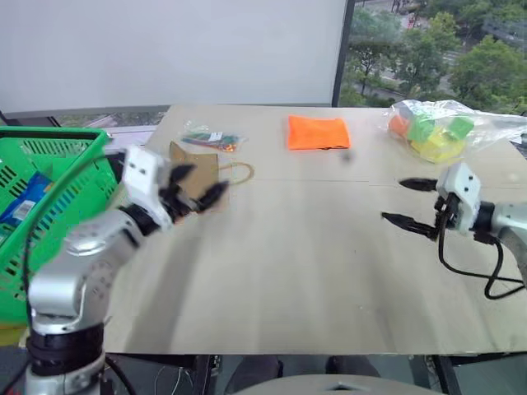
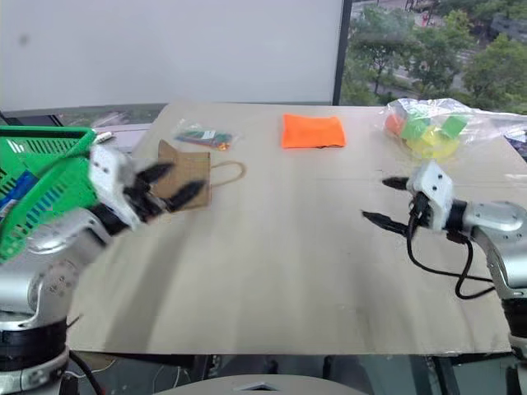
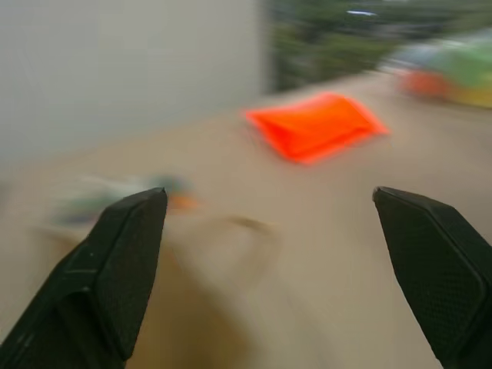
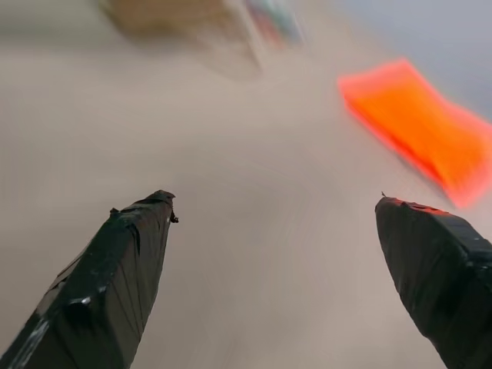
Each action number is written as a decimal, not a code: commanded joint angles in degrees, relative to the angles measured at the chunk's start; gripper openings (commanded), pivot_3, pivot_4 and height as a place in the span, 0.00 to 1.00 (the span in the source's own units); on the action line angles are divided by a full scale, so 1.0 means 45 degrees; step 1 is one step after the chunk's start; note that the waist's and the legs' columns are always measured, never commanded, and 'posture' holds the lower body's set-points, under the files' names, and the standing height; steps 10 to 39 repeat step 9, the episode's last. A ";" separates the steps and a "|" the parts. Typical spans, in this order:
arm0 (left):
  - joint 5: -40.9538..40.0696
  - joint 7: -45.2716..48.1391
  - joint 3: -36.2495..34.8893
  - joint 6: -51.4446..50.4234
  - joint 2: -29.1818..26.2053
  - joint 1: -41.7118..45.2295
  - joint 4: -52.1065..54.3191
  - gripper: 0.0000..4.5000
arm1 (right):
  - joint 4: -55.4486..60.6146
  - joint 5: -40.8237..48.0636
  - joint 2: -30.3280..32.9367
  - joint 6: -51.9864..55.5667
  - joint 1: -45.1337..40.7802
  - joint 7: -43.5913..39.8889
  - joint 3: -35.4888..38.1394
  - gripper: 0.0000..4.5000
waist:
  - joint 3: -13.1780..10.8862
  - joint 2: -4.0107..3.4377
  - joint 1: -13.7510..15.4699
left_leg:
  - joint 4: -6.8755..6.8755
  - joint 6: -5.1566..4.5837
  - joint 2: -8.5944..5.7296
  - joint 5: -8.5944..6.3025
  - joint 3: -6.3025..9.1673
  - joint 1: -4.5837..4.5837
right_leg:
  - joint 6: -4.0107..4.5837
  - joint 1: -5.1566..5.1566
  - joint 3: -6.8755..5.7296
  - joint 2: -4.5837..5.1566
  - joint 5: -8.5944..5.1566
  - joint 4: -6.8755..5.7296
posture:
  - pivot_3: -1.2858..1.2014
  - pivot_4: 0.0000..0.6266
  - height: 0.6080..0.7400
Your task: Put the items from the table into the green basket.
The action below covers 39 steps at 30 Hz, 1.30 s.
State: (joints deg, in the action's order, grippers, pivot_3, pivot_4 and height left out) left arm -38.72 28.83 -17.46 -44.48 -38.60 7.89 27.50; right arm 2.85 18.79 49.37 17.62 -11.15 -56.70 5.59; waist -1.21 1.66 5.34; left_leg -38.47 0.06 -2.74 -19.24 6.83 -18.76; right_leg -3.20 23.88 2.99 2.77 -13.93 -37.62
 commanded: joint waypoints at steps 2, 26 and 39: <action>-0.1430 0.1176 -0.0264 -0.1067 -0.0740 -0.1153 0.1240 0.98 | 0.0335 -0.0051 0.0432 0.0013 0.0797 0.0280 0.1145 1.00 | 0.0022 -0.0098 -0.0258 | 0.0002 0.0000 0.0009 0.0000 -0.0026 0.0025 | 0.0003 -0.0012 0.0020 -0.0013 0.0001 -0.0015 | 0.55 0.00 1.00; -0.2276 0.1475 -0.1283 -0.1381 -0.1078 -0.2646 0.1637 0.98 | 0.1583 0.0191 0.0018 0.0552 0.2173 0.1174 0.1816 1.00 | 0.0007 -0.0177 -0.0422 | -0.0008 -0.0007 0.0009 -0.0001 -0.0042 0.0057 | 0.0001 -0.0049 0.0036 -0.0067 0.0000 -0.0017 | 0.55 0.00 1.00; -0.2276 0.1475 -0.1283 -0.1381 -0.1078 -0.2646 0.1637 0.98 | 0.1583 0.0191 0.0018 0.0552 0.2173 0.1174 0.1816 1.00 | 0.0007 -0.0177 -0.0422 | -0.0008 -0.0007 0.0009 -0.0001 -0.0042 0.0057 | 0.0001 -0.0049 0.0036 -0.0067 0.0000 -0.0017 | 0.55 0.00 1.00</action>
